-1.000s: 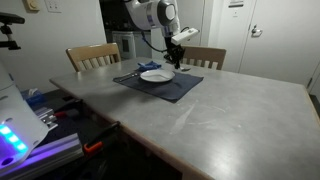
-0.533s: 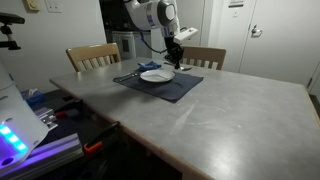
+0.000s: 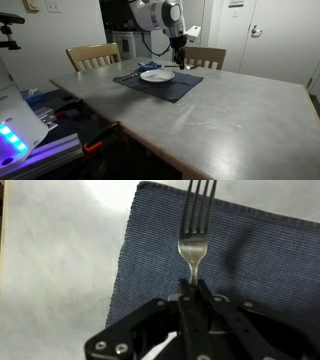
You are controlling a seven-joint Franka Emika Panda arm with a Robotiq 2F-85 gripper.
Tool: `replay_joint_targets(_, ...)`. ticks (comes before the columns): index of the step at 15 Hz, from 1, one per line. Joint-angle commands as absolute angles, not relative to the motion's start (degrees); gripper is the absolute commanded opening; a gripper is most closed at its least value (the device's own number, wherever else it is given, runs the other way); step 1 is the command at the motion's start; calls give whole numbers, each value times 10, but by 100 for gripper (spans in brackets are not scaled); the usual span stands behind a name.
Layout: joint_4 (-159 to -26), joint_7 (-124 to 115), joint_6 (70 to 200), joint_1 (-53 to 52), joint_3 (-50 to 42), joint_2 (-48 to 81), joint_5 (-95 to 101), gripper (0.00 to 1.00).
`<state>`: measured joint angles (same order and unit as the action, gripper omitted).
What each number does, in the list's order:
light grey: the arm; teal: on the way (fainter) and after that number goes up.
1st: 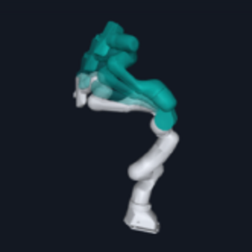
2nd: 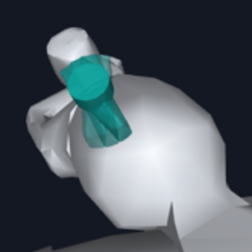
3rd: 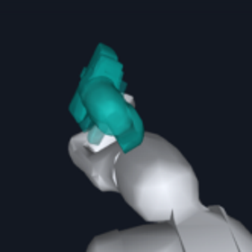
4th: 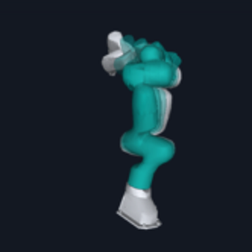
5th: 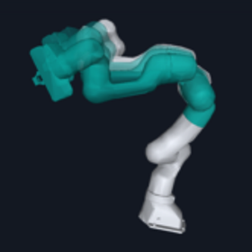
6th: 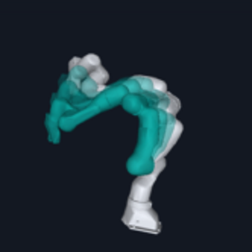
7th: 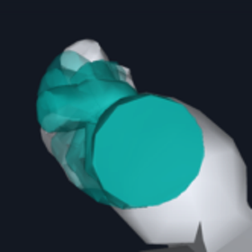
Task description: Take the the fork from the plate and put it on the mat
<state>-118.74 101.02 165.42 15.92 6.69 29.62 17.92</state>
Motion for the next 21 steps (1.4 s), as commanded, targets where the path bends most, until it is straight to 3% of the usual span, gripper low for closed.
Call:
replay_joint_targets(1,-1187,1040,1661,154,60,299,166,10)
replay_joint_targets(3,-1185,1058,1667,160,63,306,166,10)
replay_joint_targets(4,-1185,1059,1667,161,64,307,166,3)
replay_joint_targets(15,-1205,1310,1724,174,69,292,212,3)
replay_joint_targets(20,-1212,1464,1792,242,120,310,228,3)
replay_joint_targets(21,-1203,1419,1763,188,76,307,200,3)
